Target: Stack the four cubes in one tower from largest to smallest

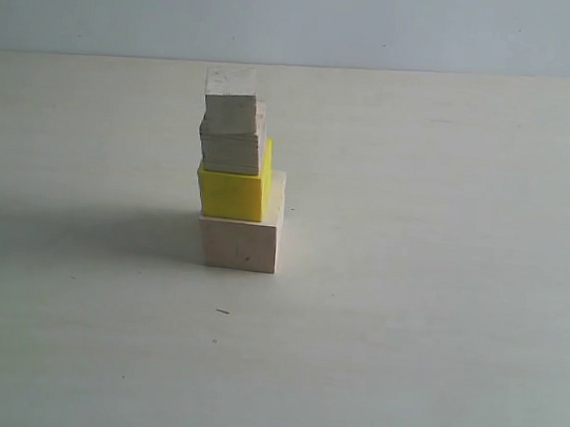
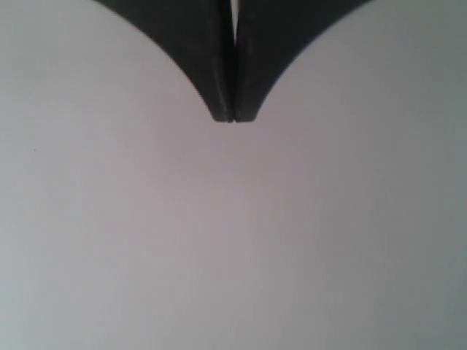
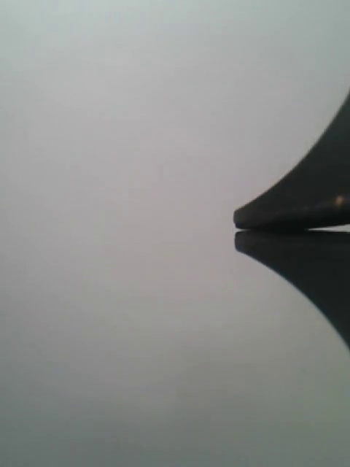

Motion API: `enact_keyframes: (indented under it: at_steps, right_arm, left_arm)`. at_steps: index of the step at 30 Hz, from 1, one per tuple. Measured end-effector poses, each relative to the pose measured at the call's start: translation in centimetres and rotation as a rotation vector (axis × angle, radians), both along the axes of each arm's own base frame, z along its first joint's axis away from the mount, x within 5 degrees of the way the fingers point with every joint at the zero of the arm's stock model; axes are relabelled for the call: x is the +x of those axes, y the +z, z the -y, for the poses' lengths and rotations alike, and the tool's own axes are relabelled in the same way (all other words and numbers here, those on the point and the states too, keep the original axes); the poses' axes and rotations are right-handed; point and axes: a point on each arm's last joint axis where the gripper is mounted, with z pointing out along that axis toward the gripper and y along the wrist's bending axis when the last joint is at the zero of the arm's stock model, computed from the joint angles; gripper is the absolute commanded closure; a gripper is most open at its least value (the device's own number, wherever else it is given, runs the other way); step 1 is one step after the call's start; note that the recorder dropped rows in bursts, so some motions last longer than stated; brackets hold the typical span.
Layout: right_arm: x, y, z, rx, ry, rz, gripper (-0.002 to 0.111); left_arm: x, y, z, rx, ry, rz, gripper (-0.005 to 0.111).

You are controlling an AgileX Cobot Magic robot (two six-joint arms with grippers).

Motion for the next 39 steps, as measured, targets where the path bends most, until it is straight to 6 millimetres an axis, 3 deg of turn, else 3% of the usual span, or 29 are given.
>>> enact_keyframes:
  at_steps: [6, 12, 39]
  right_arm:
    - [-1.5, -1.4, 1.0, 0.044, -0.029, 0.039, 0.108]
    - [-1.0, -2.1, 1.1, 0.27, 0.096, -0.062, 0.108]
    - [-1.0, -2.1, 1.1, 0.309, 0.121, -0.074, 0.108]
  left_arm:
    - [-1.0, -3.5, -0.1, -0.006, 0.009, 0.009, 0.107]
    - [0.8, -6.6, -0.2, -0.007, 0.024, -0.09, 0.107]
    - [0.9, -6.7, -0.2, -0.004, 0.025, -0.095, 0.107]
